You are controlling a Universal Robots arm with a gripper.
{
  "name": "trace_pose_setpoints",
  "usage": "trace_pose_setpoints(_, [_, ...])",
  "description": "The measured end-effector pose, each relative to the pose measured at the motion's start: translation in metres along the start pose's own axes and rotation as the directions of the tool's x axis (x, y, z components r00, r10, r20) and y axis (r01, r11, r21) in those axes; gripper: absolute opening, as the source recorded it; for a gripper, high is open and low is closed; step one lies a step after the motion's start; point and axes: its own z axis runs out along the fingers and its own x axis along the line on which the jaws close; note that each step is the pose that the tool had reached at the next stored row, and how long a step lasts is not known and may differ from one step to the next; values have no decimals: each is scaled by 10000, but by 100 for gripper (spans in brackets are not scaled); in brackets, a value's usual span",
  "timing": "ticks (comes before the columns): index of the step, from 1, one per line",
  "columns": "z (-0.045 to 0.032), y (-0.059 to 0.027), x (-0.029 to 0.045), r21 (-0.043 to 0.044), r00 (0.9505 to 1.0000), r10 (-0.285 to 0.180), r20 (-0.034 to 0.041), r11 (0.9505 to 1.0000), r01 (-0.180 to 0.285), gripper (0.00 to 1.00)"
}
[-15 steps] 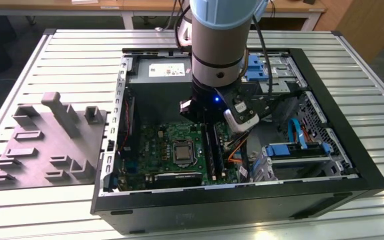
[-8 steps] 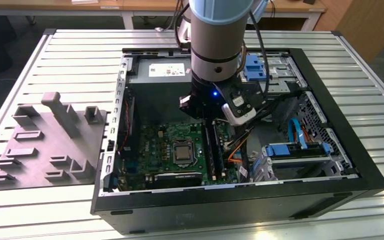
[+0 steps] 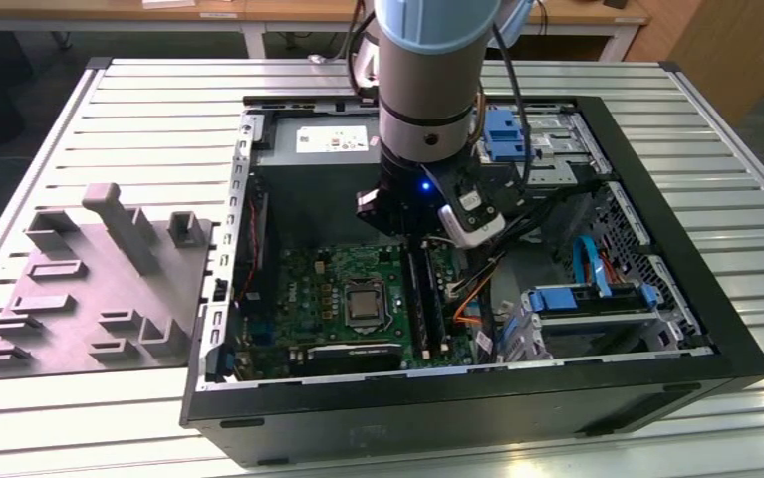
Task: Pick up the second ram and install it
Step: 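Press down the second ram until it locks into place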
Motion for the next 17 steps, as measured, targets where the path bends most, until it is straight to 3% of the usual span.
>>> trace_pose_setpoints(17, [68,1,5,3,10000,0,-1,10000,0,10])
